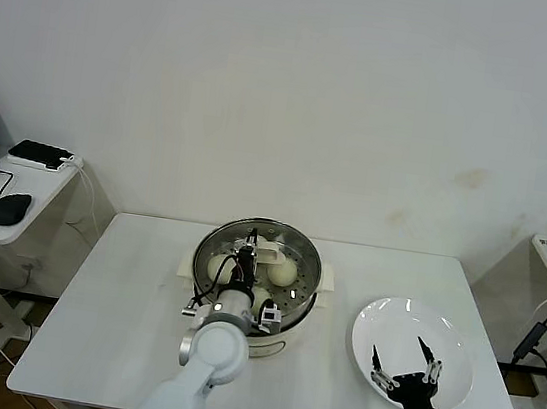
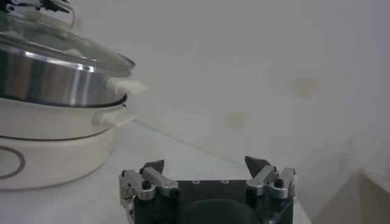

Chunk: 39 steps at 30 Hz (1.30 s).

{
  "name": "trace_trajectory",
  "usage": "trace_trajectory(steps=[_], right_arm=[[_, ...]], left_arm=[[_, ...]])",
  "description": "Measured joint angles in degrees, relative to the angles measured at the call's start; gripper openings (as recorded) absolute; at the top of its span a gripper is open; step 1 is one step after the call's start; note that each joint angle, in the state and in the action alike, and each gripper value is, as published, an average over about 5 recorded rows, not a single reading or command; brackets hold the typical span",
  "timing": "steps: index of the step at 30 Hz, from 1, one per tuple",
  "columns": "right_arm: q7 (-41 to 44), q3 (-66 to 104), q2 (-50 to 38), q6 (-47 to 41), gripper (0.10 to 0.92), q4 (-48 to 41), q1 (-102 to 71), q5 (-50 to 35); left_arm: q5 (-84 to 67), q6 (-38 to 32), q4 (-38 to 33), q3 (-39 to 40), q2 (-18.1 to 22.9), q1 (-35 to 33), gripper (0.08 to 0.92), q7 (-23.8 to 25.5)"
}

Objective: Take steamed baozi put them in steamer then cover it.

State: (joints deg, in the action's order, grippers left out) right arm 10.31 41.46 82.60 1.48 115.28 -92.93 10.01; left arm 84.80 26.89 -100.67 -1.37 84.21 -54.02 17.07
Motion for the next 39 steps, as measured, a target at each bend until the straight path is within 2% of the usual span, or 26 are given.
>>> trace_trajectory(steps=[11, 21, 26, 30, 39], right_arm=[[0.07, -0.16, 0.09, -0.17, 0.823, 0.18, -0.24, 0.36], [0.07, -0.03, 0.28, -0.15, 0.823, 0.67, -0.99, 0.55], [-0.02, -0.03, 0.41, 0.01, 0.823, 0.74, -1.33, 0.56], [-0.16, 0.06, 0.38, 0.42, 0.823, 0.61, -1.65, 0.21], [-0.11, 0.08, -0.14, 0.7, 0.823, 0.82, -2.68, -1.01]], left_arm=[[-1.31, -0.25, -3.42, -0.08, -1.2, -1.88, 0.511, -0.25], [-4.15, -1.91, -10.69, -1.24, -5.2, -7.12, 0.79, -1.93], [-7.74, -3.75, -16.04, -2.63, -7.78, -11.11, 0.821, -4.5], [-14.56, -6.67, -19.88, -4.77, -9.07, -15.82, 0.823, -9.08], [-45.26, -20.38, -21.93, -16.1, -8.58, -29.38, 0.823, -21.08]])
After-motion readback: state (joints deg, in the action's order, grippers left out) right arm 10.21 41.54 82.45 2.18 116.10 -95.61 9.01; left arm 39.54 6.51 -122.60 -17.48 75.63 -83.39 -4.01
